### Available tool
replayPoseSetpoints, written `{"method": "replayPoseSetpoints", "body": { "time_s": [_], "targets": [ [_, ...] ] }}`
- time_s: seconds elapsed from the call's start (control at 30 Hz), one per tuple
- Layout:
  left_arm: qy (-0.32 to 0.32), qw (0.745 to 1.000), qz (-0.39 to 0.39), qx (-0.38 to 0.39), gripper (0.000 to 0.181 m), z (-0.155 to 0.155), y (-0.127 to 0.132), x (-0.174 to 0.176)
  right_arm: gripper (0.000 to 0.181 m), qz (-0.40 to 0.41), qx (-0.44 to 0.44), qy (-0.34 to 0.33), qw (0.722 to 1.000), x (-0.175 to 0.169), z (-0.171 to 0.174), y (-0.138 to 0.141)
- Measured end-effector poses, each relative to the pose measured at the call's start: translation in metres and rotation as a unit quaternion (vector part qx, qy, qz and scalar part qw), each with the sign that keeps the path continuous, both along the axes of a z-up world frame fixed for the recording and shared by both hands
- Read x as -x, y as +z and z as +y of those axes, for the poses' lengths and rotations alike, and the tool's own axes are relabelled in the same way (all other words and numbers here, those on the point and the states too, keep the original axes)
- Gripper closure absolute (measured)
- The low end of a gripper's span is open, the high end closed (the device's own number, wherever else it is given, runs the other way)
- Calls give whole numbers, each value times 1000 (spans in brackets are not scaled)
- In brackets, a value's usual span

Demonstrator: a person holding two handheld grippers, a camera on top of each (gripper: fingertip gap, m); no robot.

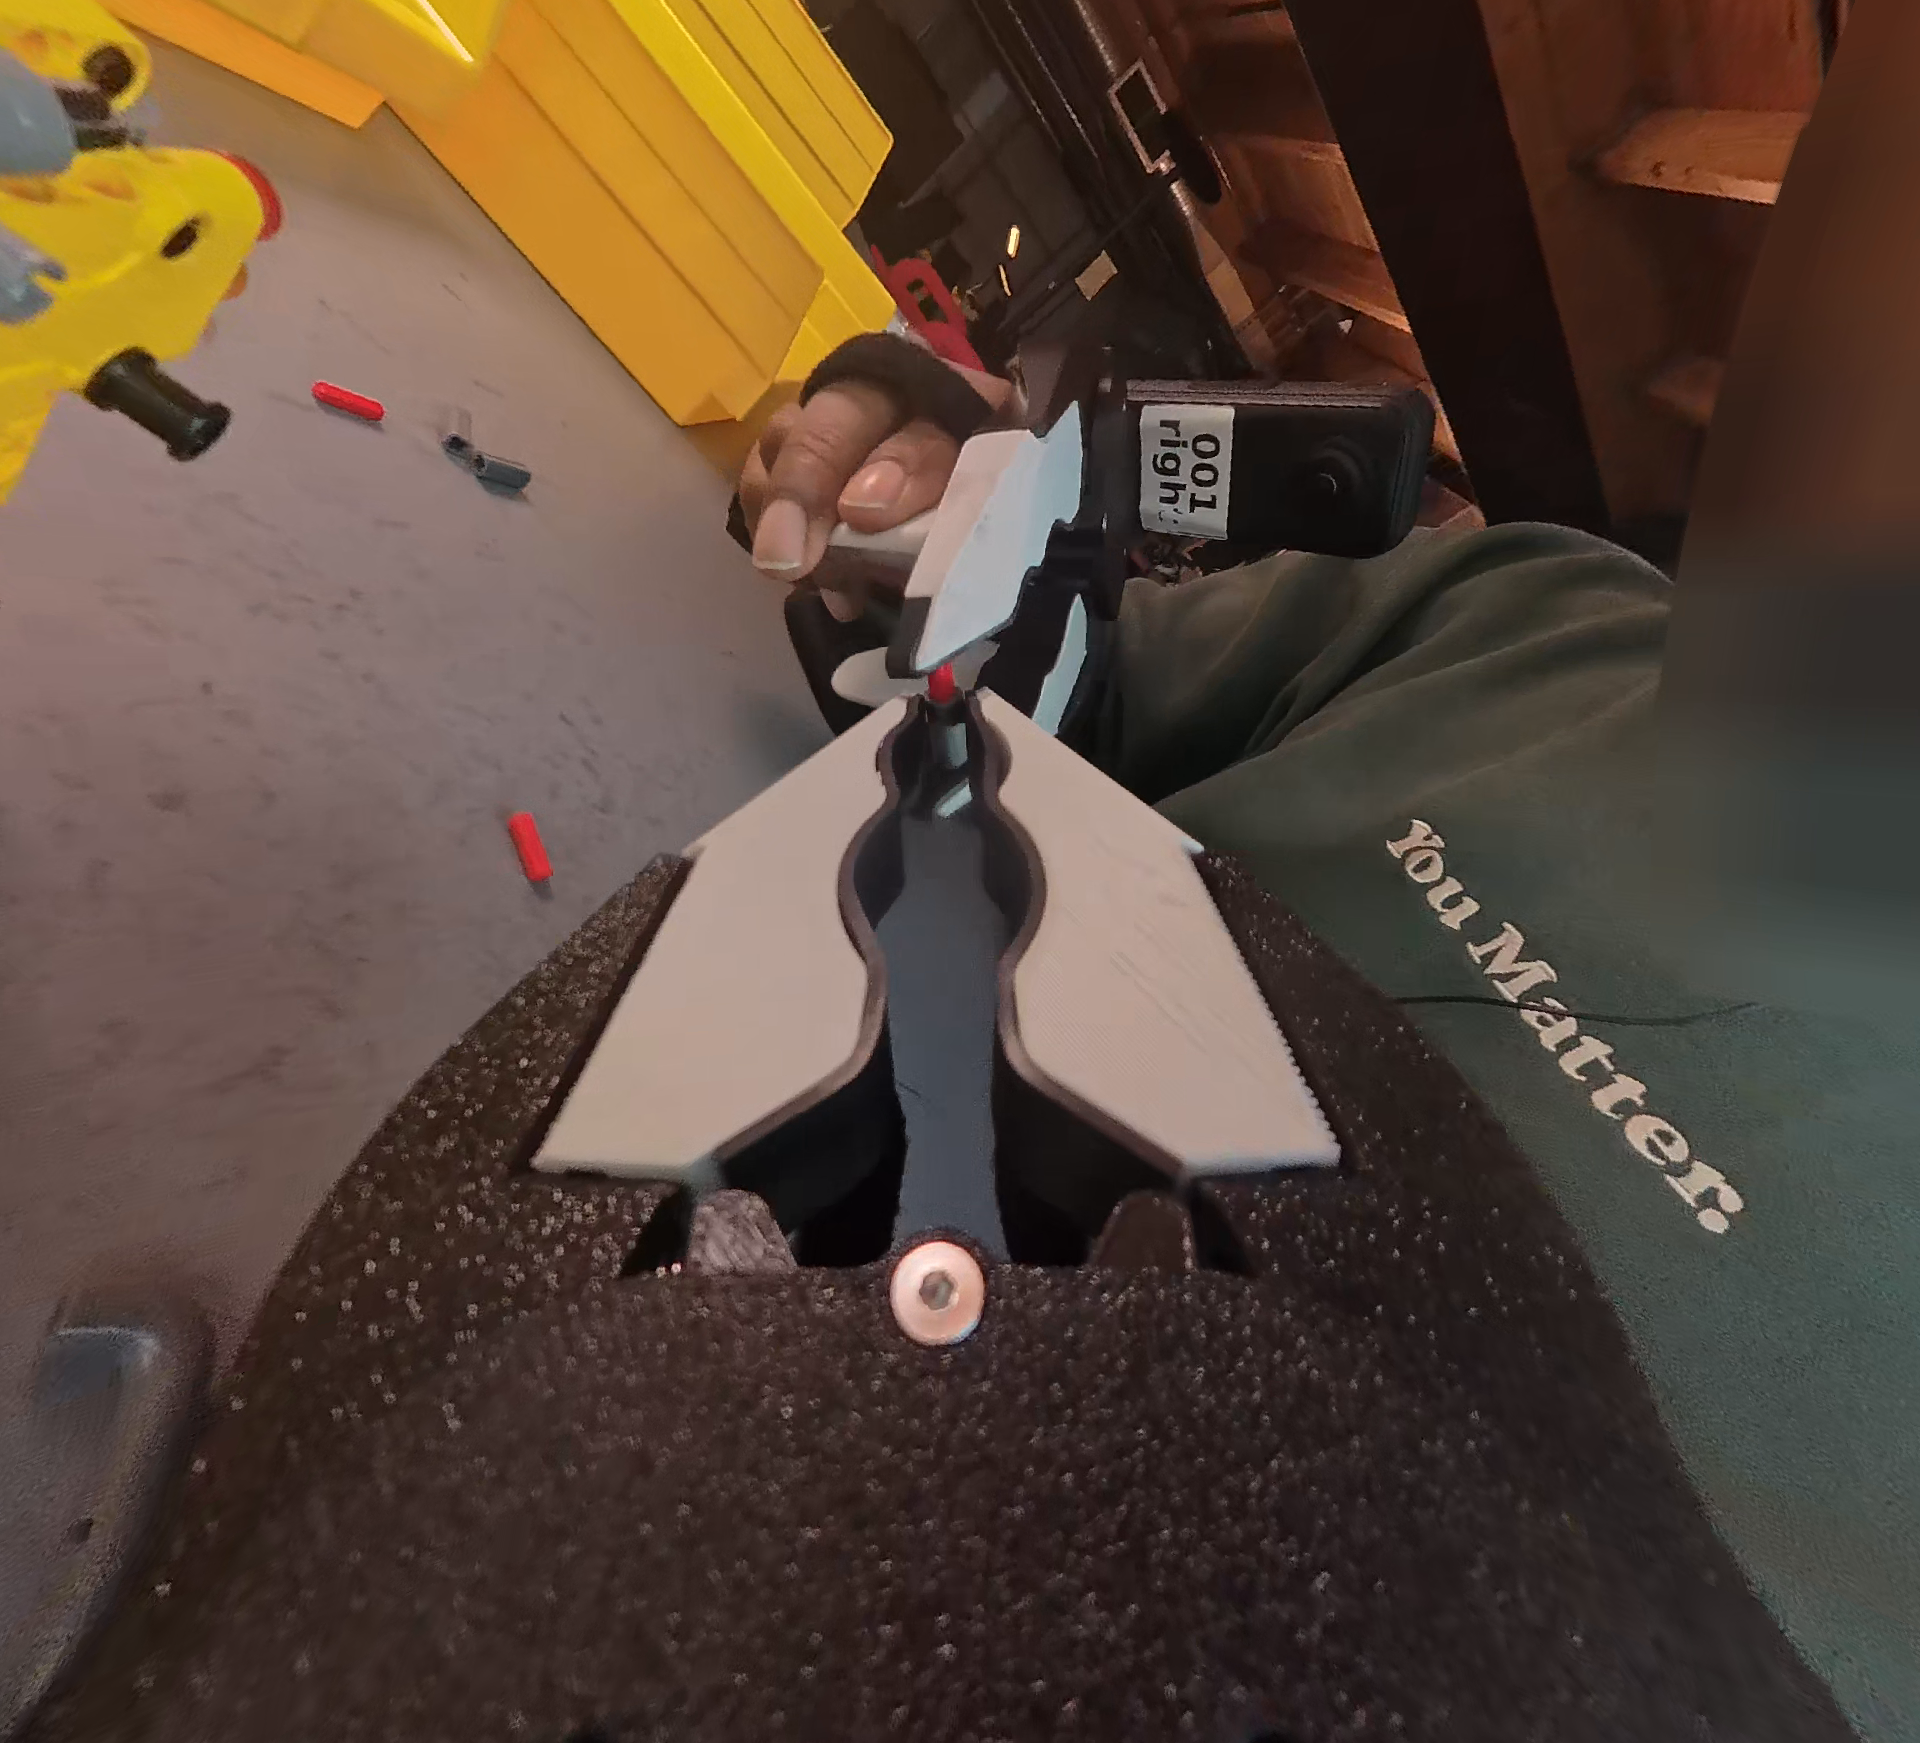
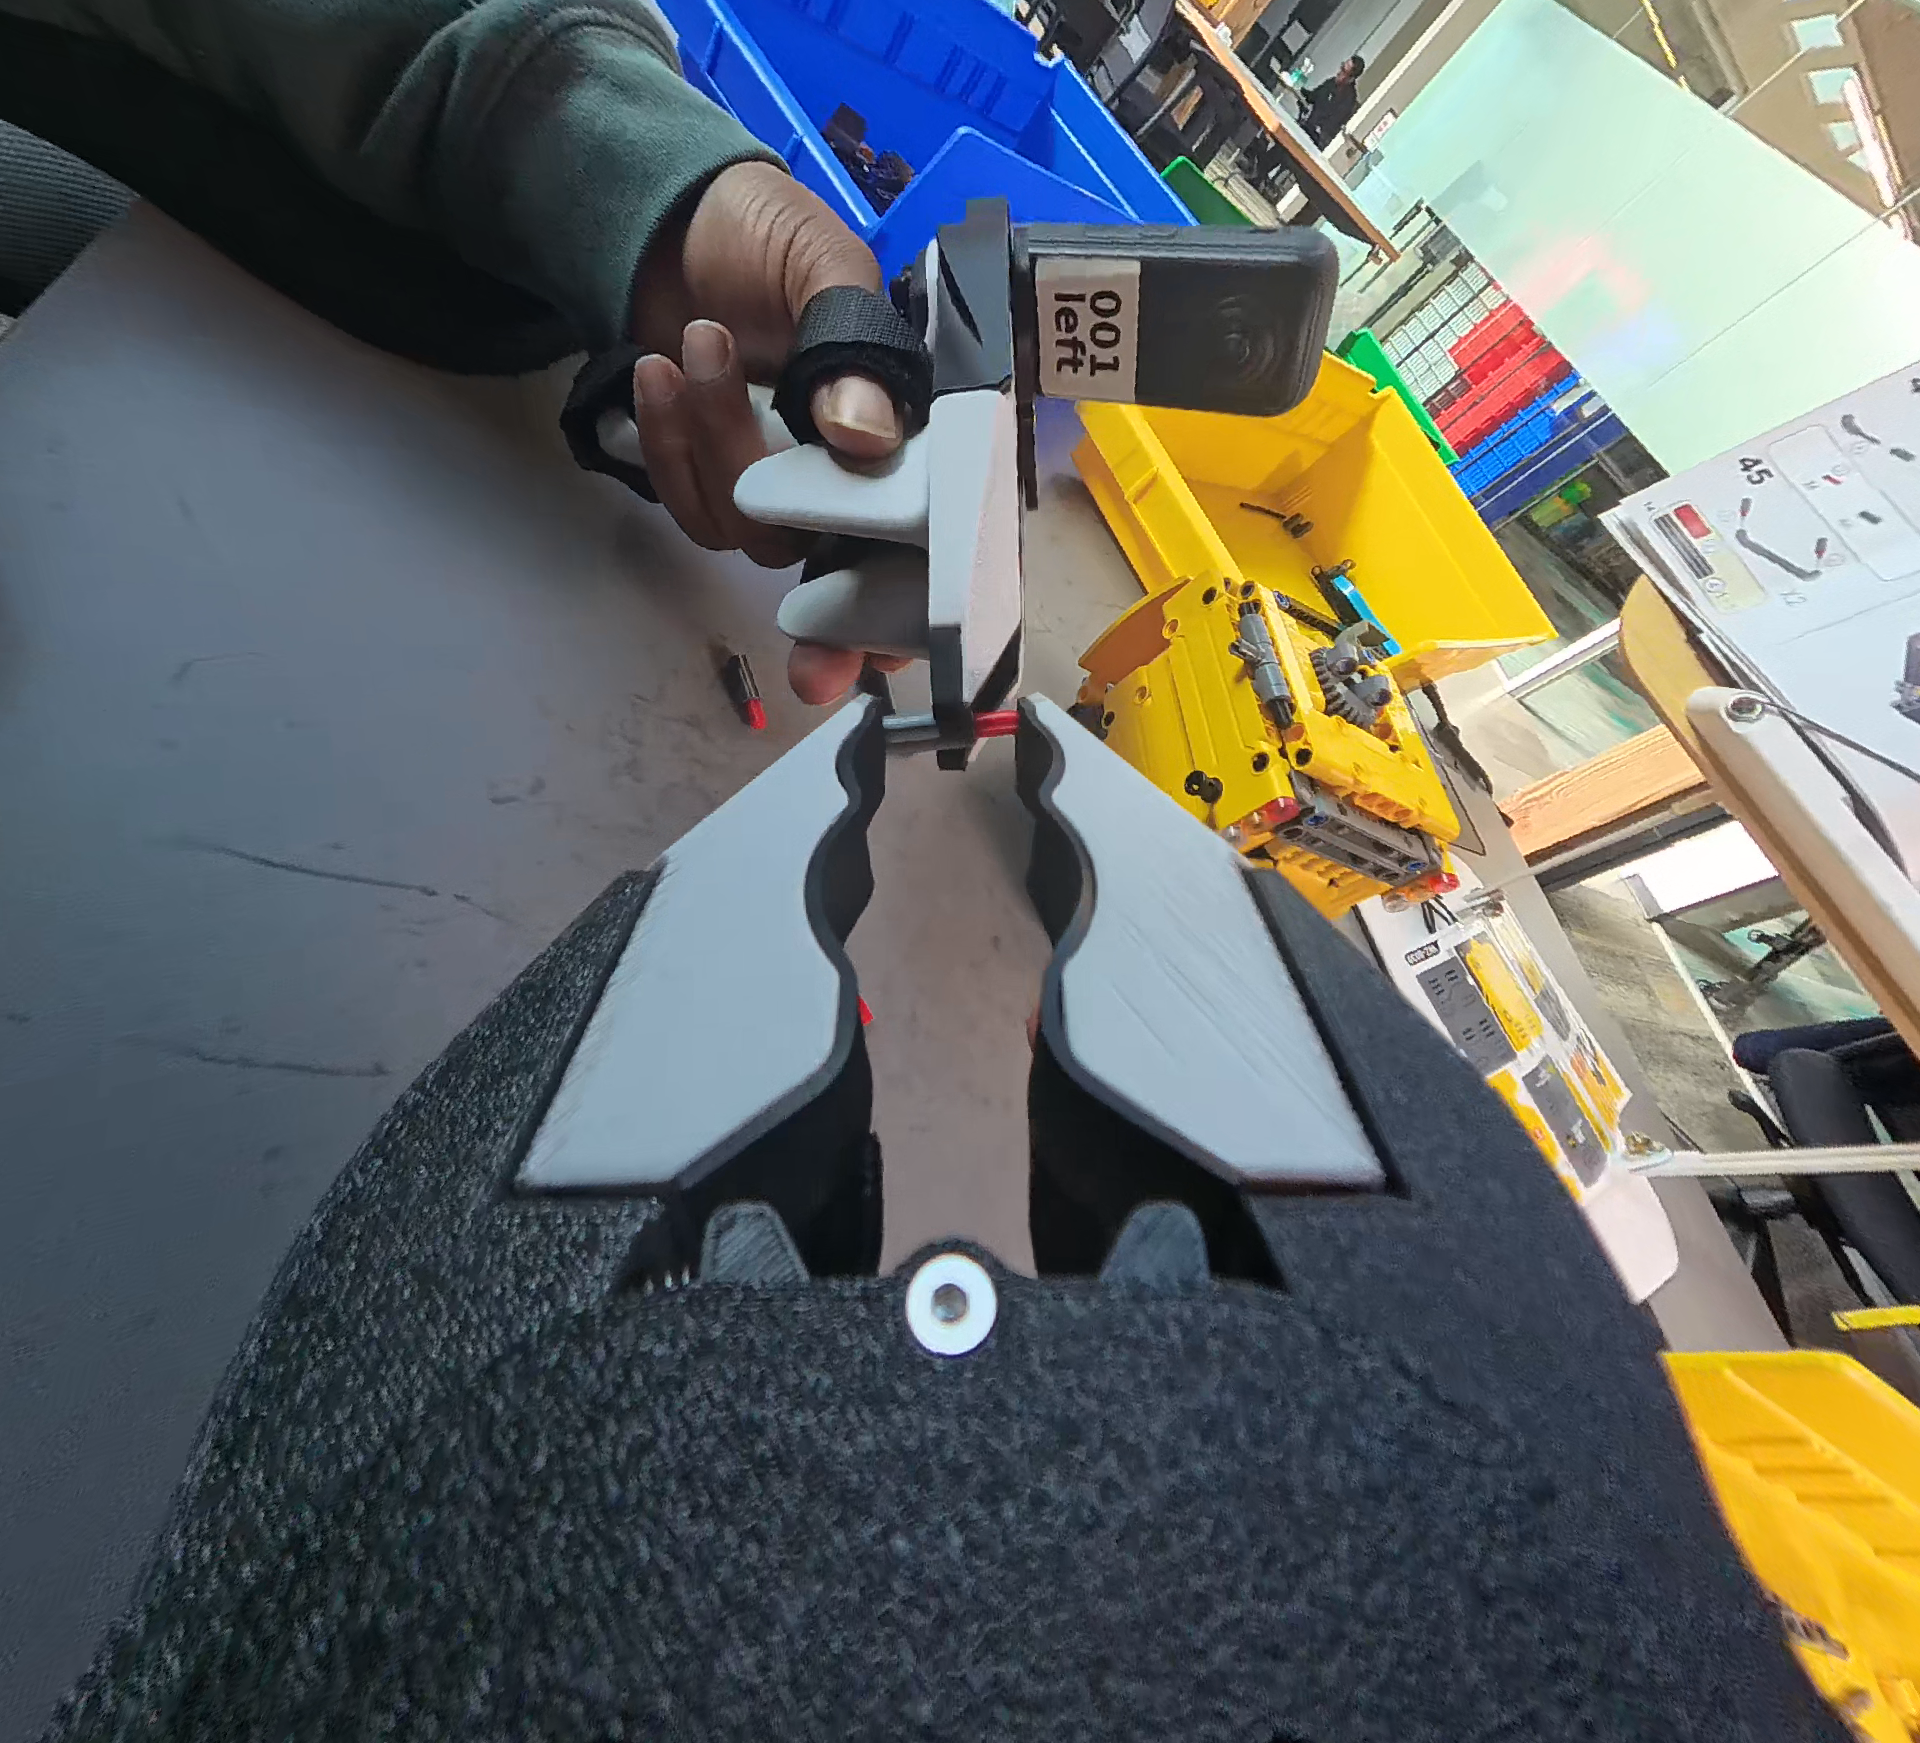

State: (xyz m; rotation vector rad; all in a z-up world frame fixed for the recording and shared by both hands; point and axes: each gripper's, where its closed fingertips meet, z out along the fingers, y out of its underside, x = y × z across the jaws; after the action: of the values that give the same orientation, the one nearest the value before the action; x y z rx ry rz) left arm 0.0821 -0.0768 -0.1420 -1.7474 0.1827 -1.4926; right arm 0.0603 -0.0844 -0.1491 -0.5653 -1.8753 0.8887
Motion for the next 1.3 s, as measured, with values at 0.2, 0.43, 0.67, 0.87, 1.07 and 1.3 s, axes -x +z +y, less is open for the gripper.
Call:
{"method": "replayPoseSetpoints", "body": {
  "time_s": [0.2,0.43,0.67,0.87,1.07,1.3],
  "targets": [
    [65,995,67,-40,175,7,5,21,153,-20,35,-18,999,1,12,-5],
    [113,991,22,-64,175,18,15,29,168,15,106,-95,990,17,20,14],
    [116,990,37,-70,175,16,15,35,175,21,98,-104,990,18,22,14],
    [82,980,163,-84,175,5,-7,30,175,-14,45,-68,997,12,15,-4],
    [8,923,378,-76,175,-8,-66,19,176,-147,-20,-18,989,-3,4,-60],
    [-12,858,509,-73,178,-10,-101,30,169,-197,-21,-32,980,-7,13,-76]
  ]
}}
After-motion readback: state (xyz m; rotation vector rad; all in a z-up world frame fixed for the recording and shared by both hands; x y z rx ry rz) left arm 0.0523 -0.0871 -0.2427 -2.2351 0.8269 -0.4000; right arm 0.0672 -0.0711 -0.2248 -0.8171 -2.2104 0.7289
